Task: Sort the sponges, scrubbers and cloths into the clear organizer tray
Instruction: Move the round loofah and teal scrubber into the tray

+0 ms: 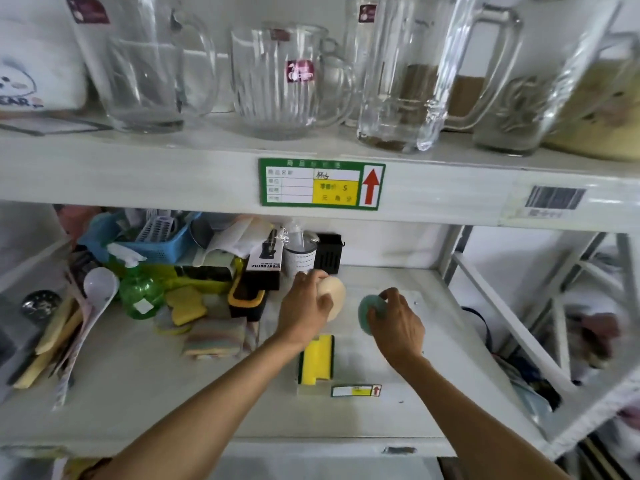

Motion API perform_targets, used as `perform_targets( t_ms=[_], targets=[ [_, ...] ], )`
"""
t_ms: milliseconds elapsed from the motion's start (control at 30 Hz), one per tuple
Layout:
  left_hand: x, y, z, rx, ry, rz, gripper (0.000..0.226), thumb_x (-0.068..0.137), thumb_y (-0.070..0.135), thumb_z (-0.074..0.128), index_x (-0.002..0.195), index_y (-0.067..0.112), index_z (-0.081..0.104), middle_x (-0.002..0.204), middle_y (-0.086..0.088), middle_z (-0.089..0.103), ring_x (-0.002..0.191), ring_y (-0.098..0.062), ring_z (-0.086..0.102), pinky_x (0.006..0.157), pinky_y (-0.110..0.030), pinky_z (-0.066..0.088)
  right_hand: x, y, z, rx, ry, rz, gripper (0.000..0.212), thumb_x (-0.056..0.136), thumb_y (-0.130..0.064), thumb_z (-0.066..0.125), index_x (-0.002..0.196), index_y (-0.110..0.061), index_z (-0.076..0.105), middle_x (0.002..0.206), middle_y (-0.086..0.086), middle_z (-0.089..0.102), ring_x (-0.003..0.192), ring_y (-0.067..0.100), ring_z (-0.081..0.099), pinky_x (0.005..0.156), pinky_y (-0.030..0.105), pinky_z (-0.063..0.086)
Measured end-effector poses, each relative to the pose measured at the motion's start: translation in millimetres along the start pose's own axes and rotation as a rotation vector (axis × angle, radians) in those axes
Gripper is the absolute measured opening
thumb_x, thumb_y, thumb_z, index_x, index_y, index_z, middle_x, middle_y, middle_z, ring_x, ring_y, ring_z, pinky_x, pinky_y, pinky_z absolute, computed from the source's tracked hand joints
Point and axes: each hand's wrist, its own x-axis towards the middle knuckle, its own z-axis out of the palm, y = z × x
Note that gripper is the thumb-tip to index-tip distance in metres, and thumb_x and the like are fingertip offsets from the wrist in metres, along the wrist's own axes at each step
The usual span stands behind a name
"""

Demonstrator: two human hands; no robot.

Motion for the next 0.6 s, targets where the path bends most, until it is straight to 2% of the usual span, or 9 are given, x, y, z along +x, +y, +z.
perform_targets(
  t_ms=[100, 233, 467, 600],
  targets=[
    [0, 22, 25, 0.108, -0.162, -0.013, 0.037, 0.082, 0.019, 0.055, 0.118, 0.017, 0.05, 0.121, -0.008, 0.055, 0.108, -0.03, 0.058, 0.086, -0.037, 0.046, -5, 32, -6, -0.087, -0.074, 0.063, 0.025, 0.091, -0.034, 0.051, 0.11, -0.018, 0.047, 0.114, 0.007, 0.063, 0.094, 0.034, 0.063, 0.076, 0.035, 0.044],
    [-4, 34, 51, 0.315, -0.337, -0.038, 0.035, 0.083, 0.024, 0.056, 0.116, 0.016, 0.048, 0.118, -0.01, 0.057, 0.106, -0.033, 0.061, 0.087, -0.039, 0.048, -13, 53, -5, -0.164, -0.162, 0.085, 0.027, 0.092, -0.031, 0.049, 0.115, -0.018, 0.047, 0.117, 0.006, 0.061, 0.099, 0.031, 0.063, 0.083, 0.036, 0.046],
    [-14, 28, 73, 0.612, -0.391, 0.042, 0.03, 0.082, 0.006, 0.056, 0.111, 0.009, 0.051, 0.108, -0.012, 0.067, 0.102, -0.035, 0.063, 0.086, -0.038, 0.038, -14, 61, 14, -0.303, -0.26, 0.036, 0.031, 0.092, -0.026, 0.047, 0.12, -0.014, 0.056, 0.118, 0.008, 0.054, 0.109, 0.028, 0.058, 0.09, 0.038, 0.048],
    [-18, 22, 74, 0.687, -0.399, 0.043, 0.029, 0.081, -0.003, 0.051, 0.108, 0.007, 0.053, 0.103, -0.014, 0.07, 0.099, -0.036, 0.063, 0.092, -0.042, 0.038, -12, 66, 20, -0.389, -0.272, -0.002, 0.032, 0.093, -0.023, 0.043, 0.122, -0.013, 0.051, 0.12, 0.008, 0.055, 0.11, 0.028, 0.058, 0.091, 0.037, 0.043]
  ],
)
